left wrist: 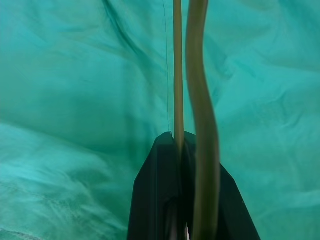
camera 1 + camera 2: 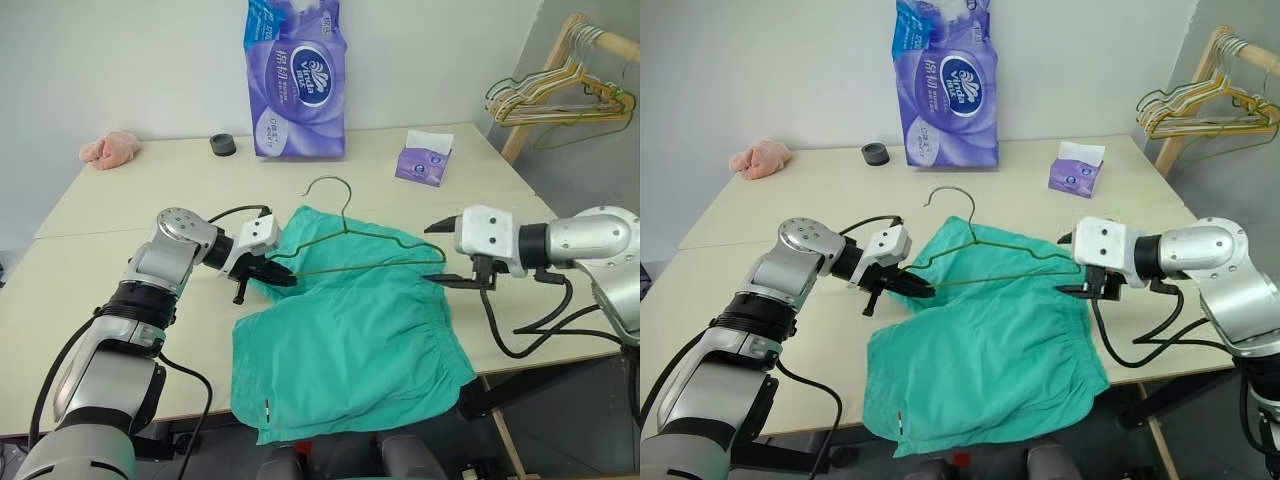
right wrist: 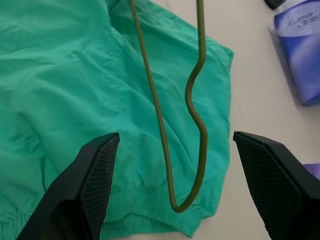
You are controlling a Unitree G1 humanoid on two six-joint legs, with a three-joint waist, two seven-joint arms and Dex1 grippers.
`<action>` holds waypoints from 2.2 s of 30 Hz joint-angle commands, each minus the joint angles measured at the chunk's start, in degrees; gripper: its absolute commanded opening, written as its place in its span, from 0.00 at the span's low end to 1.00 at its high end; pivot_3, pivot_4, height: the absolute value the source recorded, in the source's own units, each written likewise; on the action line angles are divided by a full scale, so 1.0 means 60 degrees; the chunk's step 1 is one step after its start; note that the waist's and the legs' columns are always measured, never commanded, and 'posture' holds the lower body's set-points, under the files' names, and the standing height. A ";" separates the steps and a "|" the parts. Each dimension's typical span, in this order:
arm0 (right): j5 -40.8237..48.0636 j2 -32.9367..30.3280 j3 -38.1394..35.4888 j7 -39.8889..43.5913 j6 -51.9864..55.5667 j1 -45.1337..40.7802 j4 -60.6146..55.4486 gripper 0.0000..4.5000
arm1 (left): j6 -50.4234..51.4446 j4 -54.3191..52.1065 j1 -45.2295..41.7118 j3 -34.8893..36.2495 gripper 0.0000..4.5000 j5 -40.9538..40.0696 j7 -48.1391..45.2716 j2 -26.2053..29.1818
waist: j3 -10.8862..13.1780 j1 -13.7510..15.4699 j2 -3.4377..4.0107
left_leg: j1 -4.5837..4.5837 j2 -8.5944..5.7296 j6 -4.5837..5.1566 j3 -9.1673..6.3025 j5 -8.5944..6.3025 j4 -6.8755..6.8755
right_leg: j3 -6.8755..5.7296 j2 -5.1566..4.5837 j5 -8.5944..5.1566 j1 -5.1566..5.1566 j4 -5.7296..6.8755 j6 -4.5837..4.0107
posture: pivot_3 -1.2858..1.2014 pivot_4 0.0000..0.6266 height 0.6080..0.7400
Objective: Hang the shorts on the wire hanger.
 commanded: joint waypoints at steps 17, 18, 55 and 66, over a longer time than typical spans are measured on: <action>-0.1327 0.0770 0.1584 0.0875 0.0483 -0.1318 0.1820 0.52 | -0.0264 -0.0662 0.0134 -0.0068 0.00 0.0215 0.0228 0.0017 | -0.0001 -0.0136 0.0002 | -0.0016 -0.0006 -0.0001 -0.0009 0.0000 0.0003 | -0.0005 -0.0017 -0.0001 -0.0026 0.0035 0.0000 | 0.44 0.08 1.00; -0.1366 0.0762 0.1629 0.0946 0.0515 -0.1356 0.1817 0.45 | -0.0300 -0.0641 0.0135 -0.0073 0.00 0.0246 0.0237 0.0019 | -0.0001 -0.0139 0.0002 | -0.0016 -0.0006 -0.0001 -0.0009 0.0000 0.0003 | -0.0005 -0.0017 -0.0001 -0.0026 0.0036 0.0000 | 0.44 0.08 1.00; -0.0628 0.0228 -0.0127 0.0864 0.1979 0.0145 0.1801 0.00 | -0.0281 0.2069 -0.1352 0.2164 0.41 -0.0518 0.2626 0.0428 | -0.0001 -0.0113 0.0002 | -0.0016 -0.0008 -0.0001 -0.0020 0.0001 0.0011 | -0.0017 -0.0037 -0.0008 -0.0032 0.0062 0.0001 | 0.44 0.08 1.00; 0.1557 -0.0243 -0.5486 -0.0212 0.5315 0.5468 -0.0375 0.00 | 0.0870 0.0249 -0.0146 0.2319 0.41 -0.1475 0.2361 -0.0824 | 0.0000 0.0069 0.0000 | -0.0012 -0.0029 -0.0001 -0.0011 0.0001 0.0023 | -0.0012 -0.0095 -0.0030 -0.0017 0.0097 0.0036 | 0.42 0.12 1.00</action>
